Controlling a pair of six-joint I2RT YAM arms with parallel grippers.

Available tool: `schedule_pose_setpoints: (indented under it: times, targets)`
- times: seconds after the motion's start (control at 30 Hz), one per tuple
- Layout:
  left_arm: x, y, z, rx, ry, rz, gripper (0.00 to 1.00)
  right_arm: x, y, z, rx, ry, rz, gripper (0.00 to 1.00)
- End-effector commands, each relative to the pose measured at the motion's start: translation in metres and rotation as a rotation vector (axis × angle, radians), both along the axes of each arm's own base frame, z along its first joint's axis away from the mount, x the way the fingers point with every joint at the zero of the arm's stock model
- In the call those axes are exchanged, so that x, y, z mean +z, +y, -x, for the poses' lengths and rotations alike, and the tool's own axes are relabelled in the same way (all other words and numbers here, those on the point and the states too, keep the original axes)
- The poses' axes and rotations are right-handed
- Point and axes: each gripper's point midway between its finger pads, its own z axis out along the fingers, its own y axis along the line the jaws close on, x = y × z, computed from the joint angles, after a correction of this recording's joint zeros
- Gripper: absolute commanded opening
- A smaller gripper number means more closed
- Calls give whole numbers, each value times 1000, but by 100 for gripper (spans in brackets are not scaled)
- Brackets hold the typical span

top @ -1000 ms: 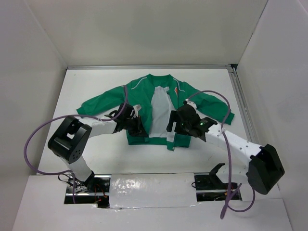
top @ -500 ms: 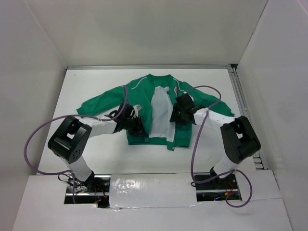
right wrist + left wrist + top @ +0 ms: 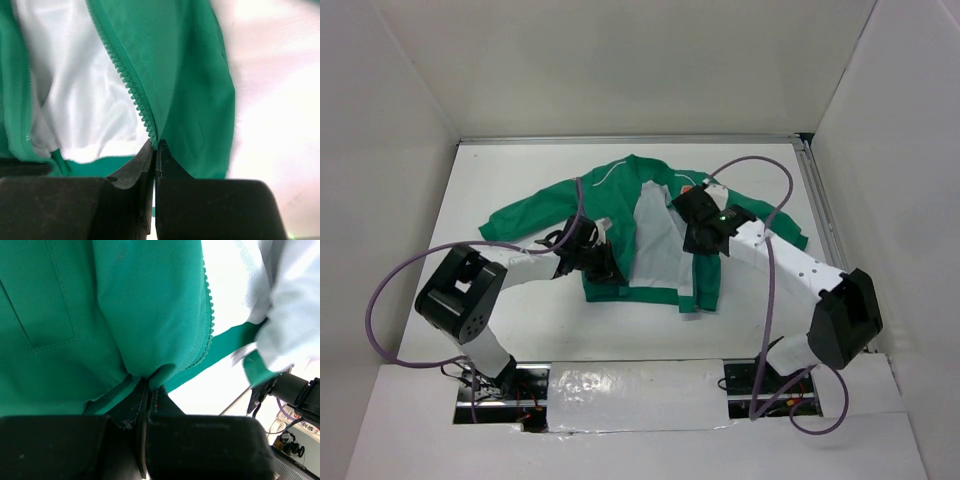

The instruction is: Zip up the jacket

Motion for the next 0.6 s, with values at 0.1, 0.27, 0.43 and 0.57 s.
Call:
schedule_pose_setpoints:
  times: [0.1, 0.27, 0.43, 0.57]
  targets:
    - [2, 4, 8, -5, -6, -8, 0, 3, 63, 37, 268, 75, 117, 0]
    - [-7, 15, 13, 42, 42, -58, 0, -27, 145, 56, 457, 167, 132, 16]
    - [-9, 25, 21, 79, 49, -72, 0, -22, 205, 111, 739, 227, -106, 84]
    - [-8, 29, 20, 94, 48, -74, 0, 13, 221, 134, 942, 150, -429, 100]
